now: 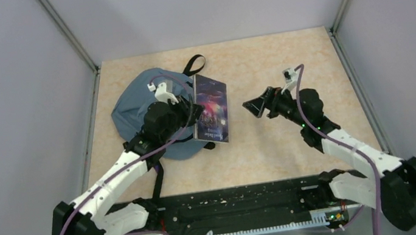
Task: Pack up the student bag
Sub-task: Pick up the book from the center of the board.
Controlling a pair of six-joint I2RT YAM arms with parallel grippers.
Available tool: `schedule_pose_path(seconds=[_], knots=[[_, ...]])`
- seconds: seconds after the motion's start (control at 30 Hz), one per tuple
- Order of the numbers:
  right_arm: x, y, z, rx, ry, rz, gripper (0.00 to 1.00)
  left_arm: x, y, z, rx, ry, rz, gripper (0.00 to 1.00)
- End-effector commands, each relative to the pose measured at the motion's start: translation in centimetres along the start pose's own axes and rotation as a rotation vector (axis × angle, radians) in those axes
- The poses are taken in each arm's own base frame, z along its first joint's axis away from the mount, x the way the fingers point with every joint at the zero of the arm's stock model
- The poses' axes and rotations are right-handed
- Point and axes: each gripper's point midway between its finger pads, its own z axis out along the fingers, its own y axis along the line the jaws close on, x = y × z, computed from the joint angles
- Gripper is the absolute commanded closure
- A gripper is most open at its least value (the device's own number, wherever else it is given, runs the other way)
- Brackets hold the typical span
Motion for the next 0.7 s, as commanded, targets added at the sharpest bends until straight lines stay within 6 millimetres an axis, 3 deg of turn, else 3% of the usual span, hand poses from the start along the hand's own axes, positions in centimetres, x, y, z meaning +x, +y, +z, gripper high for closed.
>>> schedule_pose_path(seconds=[0.0,0.2,0.4,0.67], knots=[[-1.3,5.6,-2.5,-0.245,0.015,-0.142,0.11,-8.0,-9.1,-4.8,0.388,-0.260,0.031,1.00],[-2.7,11.3,-5.1,-0.514,-0.023,-0.128,0.07,-9.3,-13.3,-8.8,0.612,-0.285,0.062,1.00],[-2.7,13.6,-6.0,-0.655,0.008,-0.121,0.07,-8.9,-16.0,-12.0,0.804,-0.281,0.083,1.00],[-3.9,17.3,-8.2,-0.857,-0.010,-0.146,0.13,-8.3,-17.4,-13.5,0.937,-0.266,0.076,1.00]])
